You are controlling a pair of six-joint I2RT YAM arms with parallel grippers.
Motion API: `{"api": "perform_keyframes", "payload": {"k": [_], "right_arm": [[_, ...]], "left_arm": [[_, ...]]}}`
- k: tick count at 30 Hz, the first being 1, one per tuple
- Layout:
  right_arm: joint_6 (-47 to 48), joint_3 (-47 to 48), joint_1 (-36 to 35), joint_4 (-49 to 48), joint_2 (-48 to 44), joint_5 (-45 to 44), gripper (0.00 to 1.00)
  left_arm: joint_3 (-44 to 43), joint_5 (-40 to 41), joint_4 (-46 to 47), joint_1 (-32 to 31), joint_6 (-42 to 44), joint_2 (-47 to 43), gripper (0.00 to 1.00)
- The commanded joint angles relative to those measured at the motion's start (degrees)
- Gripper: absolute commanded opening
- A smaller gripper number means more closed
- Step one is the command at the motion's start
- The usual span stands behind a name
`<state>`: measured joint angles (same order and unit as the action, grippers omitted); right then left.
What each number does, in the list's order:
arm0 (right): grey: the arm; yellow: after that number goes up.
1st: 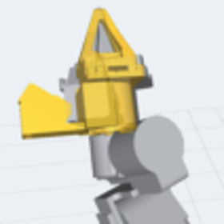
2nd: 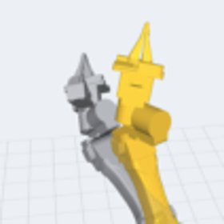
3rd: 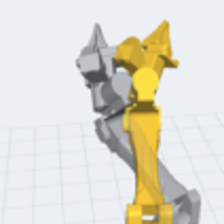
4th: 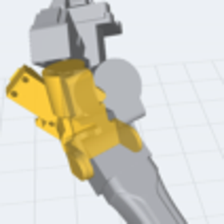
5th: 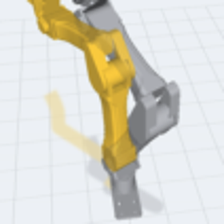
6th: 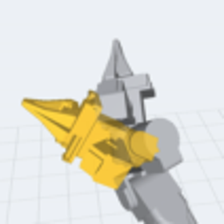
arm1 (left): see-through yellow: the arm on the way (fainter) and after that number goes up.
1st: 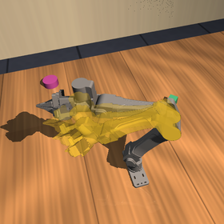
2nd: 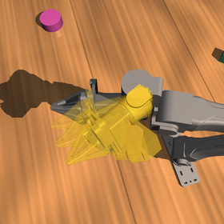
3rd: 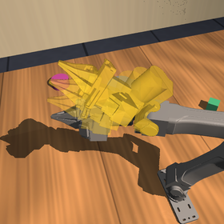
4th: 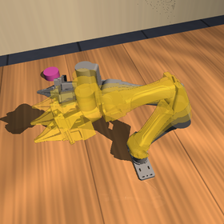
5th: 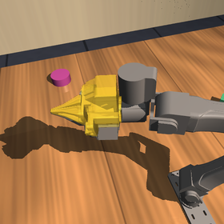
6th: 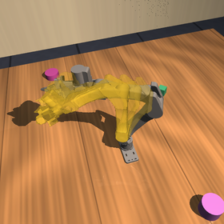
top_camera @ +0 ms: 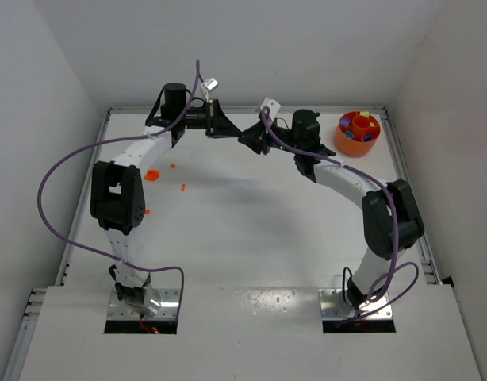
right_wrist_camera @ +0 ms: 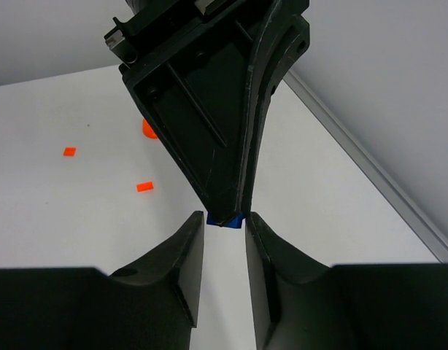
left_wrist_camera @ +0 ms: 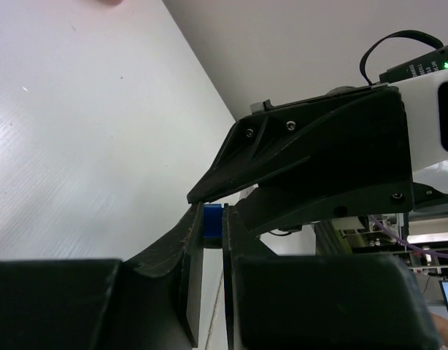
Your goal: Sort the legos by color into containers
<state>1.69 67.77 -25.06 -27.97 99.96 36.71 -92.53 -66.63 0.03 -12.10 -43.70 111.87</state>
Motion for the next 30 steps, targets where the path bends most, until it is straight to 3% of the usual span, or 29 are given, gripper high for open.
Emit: {"api": "perform_keyframes", "payload": {"k": [1, 6, 10, 18, 19, 20, 21, 27, 30], "right_arm": [[0.0, 2.5, -0.4, -4.5, -0.1, 1.3, 0.29], [-0.6, 2.5, -0.4, -5.0, -0.1, 1.3, 0.15], [0.0, 2.5, -0.4, -4.5, -0.6, 0.7, 0.04], [0.6, 0.2, 0.2, 1.3, -2.3, -1.7, 0.01], [0.6, -0.4, 0.7, 2.6, -3.8, -3.0, 0.01], [1.1, -0.4, 0.7, 3.9, -4.4, -3.7, 0.01], [1.1, -1.1, 0.7, 6.2, -5.0, -4.4, 0.01], [0.0, 0.7, 5.4, 21.3, -7.6, -12.4, 0.0], [-0.7, 3.5, 10.5, 30.3, -8.1, -14.6, 0.0]], "left_arm": [[-2.2, -0.3, -1.1, -0.9, 1.4, 1.2, 0.0], [-2.2, -0.2, -1.6, -0.9, 2.0, 1.2, 0.0], [-2.2, -0.8, -0.6, -0.9, 2.0, 0.6, 0.27], [-1.7, 1.8, 3.7, 0.1, 2.0, -2.2, 0.47], [-2.3, 3.2, 3.7, 0.7, 2.6, -3.0, 0.52], [-3.2, 3.3, 2.7, 0.7, 3.4, -3.0, 0.71], [-5.8, 3.3, 1.6, 1.3, 5.8, -3.0, 1.0], [-14.6, 7.1, -7.9, 4.0, 15.7, -4.2, 1.0], [-21.5, 18.4, -22.2, 4.5, 28.5, -4.7, 1.0]]}}
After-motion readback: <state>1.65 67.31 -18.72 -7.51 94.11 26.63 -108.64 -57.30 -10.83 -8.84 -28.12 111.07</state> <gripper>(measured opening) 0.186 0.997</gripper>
